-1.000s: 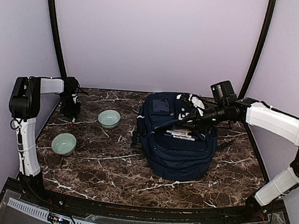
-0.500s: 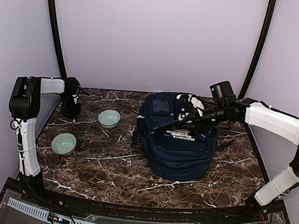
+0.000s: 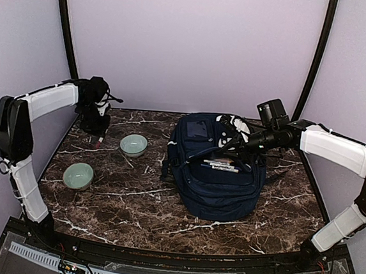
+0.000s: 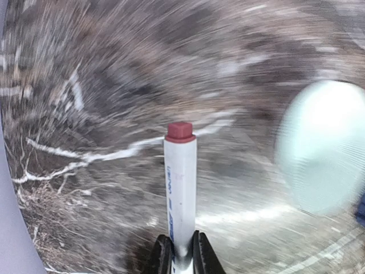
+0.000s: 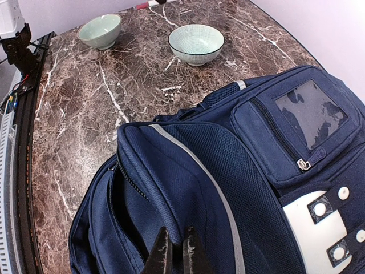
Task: Pack the student bag
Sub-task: Grab the pen at the center of the board, then place the pen in the upper front pocket of the bag.
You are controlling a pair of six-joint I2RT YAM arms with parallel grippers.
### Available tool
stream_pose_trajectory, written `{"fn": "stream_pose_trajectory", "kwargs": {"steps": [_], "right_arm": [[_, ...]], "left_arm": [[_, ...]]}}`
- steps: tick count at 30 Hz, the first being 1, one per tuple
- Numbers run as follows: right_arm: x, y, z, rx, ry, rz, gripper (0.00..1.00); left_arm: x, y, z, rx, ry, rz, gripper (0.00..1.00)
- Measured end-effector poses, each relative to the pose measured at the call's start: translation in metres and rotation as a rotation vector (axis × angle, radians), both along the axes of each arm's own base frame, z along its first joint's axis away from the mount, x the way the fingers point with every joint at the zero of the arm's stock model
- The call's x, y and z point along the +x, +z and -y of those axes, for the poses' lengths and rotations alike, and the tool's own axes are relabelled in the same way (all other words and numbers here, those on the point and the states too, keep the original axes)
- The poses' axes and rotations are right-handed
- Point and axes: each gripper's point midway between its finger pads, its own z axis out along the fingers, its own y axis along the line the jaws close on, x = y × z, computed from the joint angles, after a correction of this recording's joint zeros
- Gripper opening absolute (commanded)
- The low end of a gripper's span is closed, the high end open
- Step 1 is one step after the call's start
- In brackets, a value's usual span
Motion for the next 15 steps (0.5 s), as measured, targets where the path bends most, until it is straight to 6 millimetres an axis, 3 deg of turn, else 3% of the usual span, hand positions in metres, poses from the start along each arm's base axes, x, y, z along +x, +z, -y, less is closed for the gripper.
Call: {"fn": "stream_pose_trajectory", "kwargs": {"steps": [6,8,11,15], "right_arm": [[0.001,0.0,0.0,-0.001,0.001,-0.003,0.0],[0.0,-0.001,0.0,-0.002,0.001,-0.006,0.0],[0.0,-0.001,0.0,-0.002,0.002,-0.008,0.0],[0.0,-0.001,0.0,-0.001,0.002,-0.008,0.0]], "left_arm": [[-0.033,0.11,0.108,-0.192,-0.273,0.288,0.04],[-0.052,0.134,0.14,-0.284,-0.359,0.353,0.04],[-0.082,0.147,0.183,-0.398,-0.476,0.387,0.04],[-0.123,0.137,0.242,-0.487,-0.653,0.386,0.03]]}}
